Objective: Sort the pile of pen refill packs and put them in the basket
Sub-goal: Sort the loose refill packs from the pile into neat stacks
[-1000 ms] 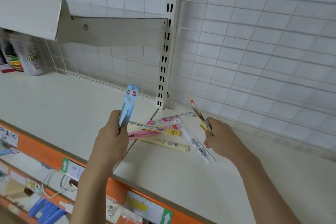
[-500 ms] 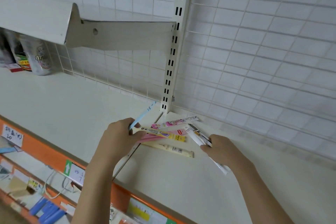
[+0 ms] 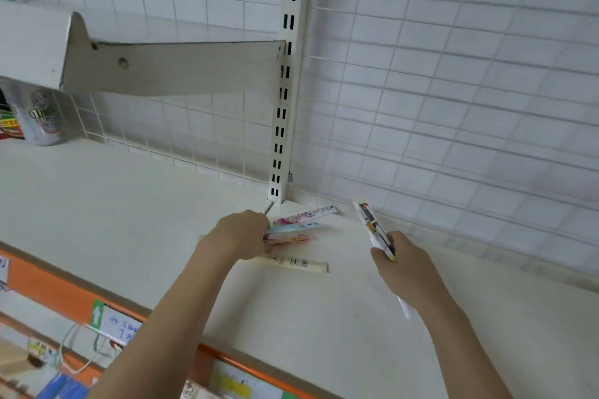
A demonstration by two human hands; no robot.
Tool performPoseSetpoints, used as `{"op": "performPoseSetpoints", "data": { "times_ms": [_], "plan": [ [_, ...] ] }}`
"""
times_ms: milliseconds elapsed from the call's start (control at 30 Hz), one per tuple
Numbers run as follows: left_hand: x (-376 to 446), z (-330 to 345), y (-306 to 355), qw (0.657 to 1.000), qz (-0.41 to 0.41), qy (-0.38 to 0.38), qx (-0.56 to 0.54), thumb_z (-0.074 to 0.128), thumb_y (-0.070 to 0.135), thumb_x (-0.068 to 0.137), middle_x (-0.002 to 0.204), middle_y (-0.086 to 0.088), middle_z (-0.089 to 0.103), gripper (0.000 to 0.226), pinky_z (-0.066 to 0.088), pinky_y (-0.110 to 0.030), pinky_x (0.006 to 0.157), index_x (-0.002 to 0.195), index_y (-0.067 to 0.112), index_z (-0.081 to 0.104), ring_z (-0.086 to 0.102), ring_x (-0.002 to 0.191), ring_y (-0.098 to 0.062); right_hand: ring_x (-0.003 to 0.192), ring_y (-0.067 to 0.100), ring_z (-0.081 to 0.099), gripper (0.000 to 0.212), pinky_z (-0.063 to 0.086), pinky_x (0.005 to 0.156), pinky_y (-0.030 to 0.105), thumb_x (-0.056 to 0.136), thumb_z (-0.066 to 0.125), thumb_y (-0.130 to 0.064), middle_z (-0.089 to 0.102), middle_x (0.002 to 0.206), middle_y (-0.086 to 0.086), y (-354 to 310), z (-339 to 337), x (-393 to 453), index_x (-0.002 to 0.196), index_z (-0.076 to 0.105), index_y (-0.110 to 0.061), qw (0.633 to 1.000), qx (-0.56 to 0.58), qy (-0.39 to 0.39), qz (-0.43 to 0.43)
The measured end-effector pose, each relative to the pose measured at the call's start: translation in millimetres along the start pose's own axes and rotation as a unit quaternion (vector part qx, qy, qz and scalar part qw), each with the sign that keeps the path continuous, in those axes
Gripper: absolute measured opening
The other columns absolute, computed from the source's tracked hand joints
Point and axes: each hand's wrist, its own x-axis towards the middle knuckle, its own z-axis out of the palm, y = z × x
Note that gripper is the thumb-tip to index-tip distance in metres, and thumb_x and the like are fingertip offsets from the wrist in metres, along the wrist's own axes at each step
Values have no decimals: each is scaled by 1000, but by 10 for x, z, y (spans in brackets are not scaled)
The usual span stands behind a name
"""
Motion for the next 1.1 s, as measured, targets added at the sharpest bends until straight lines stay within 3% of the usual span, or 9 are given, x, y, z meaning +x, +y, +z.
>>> {"op": "performPoseSetpoints", "data": {
  "times_ms": [100, 167, 267, 400, 567, 800, 900, 1000, 1100],
  "plan": [
    [-14, -23, 100, 993, 31, 15, 112, 41, 20, 94, 110, -7, 57, 24, 39, -29, 72, 115, 12, 52, 59, 99, -25, 69, 24, 52, 13, 39, 61, 31, 90, 46, -27, 54, 72, 2, 21, -3, -39, 88, 49, -15, 1000, 10, 4, -3],
    [-28, -36, 119, 992, 49, 2, 120, 40, 18, 95, 102, -7, 55, 24, 39, -29, 71, 115, 11, 51, 58, 91, -24, 68, 24, 52, 13, 40, 61, 31, 90, 46, -27, 55, 73, 3, 39, -5, -65, 87, 50, -15, 1000, 14, 3, -2],
    [-19, -102, 45, 995, 64, -21, 69, 41, 16, 94, 85, -1, 48, 23, 39, -27, 69, 112, 10, 52, 50, 77, -18, 67, 23, 52, 15, 39, 59, 31, 90, 47, -28, 55, 71, 2, 78, -33, -106, 78, 47, -18, 1000, 18, 7, 8],
    [-20, -307, 29, 993, 98, -28, -63, 40, 15, 95, 92, -4, 62, 7, 42, -27, 62, 98, 18, 45, 48, 64, -15, 66, 24, 55, 23, 41, 59, 30, 92, 44, -28, 63, 77, 8, 162, -101, -137, 73, 42, -15, 999, 26, 19, 34],
    [109, -413, 179, 980, 112, 14, -162, 35, 14, 96, 75, -6, 52, 8, 40, -29, 53, 101, 11, 40, 48, 59, -19, 58, 19, 44, 28, 33, 52, 29, 95, 40, -27, 48, 66, 1, 250, -161, -203, 69, 35, -18, 999, 4, 27, 34],
    [495, -88, 330, 996, 67, 52, -20, 51, 47, 87, 91, -1, 52, 47, 44, -31, 69, 120, 14, 45, 53, 79, -21, 60, 21, 49, 26, 37, 54, 31, 95, 42, -28, 52, 68, 2, 431, -316, -345, 71, 35, -23, 998, 16, 36, 48],
    [561, 26, 322, 998, 44, 43, -9, 47, 42, 87, 97, -4, 56, 44, 48, -32, 70, 124, 19, 46, 58, 82, -22, 60, 21, 49, 26, 38, 55, 31, 94, 42, -29, 52, 68, 1, 493, -361, -385, 70, 33, -26, 998, 7, 37, 50],
    [526, 60, 288, 998, 27, 33, -44, 44, 38, 90, 80, -1, 57, 34, 44, -25, 55, 117, 18, 50, 55, 60, -17, 62, 21, 50, 25, 38, 57, 31, 94, 43, -30, 53, 69, 1, 519, -373, -415, 71, 34, -26, 998, 7, 37, 53],
    [486, 31, 231, 999, 35, 30, 3, 43, 34, 94, 87, -5, 55, 30, 41, -27, 62, 111, 10, 53, 52, 71, -20, 62, 22, 50, 18, 38, 57, 31, 94, 43, -29, 54, 71, 2, 513, -349, -431, 78, 39, -21, 998, 8, 28, 50]
  ]
}}
